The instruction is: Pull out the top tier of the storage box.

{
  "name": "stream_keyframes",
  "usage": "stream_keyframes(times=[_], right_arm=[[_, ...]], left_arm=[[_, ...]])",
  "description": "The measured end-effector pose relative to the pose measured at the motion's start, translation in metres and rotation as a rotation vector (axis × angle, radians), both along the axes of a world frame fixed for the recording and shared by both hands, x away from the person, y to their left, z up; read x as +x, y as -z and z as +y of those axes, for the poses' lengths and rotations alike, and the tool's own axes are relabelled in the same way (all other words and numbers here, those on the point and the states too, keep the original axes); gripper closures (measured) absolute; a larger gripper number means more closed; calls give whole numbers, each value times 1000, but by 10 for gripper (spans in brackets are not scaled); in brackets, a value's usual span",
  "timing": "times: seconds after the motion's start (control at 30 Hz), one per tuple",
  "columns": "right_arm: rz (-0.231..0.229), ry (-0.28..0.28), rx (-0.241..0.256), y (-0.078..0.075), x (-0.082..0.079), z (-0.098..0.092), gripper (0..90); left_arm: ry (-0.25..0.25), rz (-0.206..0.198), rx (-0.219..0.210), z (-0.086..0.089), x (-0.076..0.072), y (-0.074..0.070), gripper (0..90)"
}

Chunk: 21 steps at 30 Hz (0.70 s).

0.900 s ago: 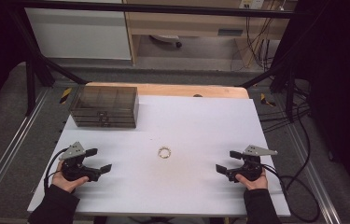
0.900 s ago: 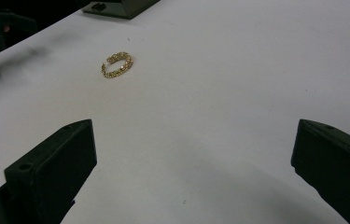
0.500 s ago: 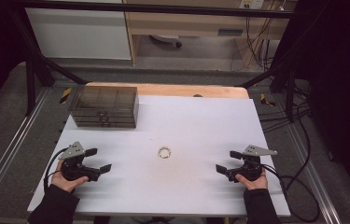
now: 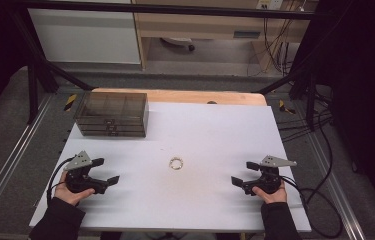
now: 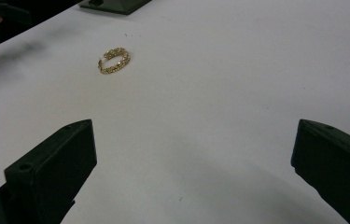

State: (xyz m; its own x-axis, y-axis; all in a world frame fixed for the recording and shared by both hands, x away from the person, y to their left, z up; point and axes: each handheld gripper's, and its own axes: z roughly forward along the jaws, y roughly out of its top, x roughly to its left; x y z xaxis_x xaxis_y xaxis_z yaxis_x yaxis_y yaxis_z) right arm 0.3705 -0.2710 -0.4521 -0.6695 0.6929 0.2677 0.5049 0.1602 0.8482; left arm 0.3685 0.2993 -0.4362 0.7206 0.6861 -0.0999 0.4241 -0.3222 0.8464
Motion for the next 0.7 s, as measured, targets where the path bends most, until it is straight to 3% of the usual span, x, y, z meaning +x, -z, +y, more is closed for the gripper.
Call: stream_keyframes(times=[0.33,0.7], right_arm=[[-1,-1,0,0,0,0,5],[0,-1,-4,0,0,0,5]], left_arm=[[-5,-28,36,4,0,-4,43],[15,-61,130,4,1,-8,44]])
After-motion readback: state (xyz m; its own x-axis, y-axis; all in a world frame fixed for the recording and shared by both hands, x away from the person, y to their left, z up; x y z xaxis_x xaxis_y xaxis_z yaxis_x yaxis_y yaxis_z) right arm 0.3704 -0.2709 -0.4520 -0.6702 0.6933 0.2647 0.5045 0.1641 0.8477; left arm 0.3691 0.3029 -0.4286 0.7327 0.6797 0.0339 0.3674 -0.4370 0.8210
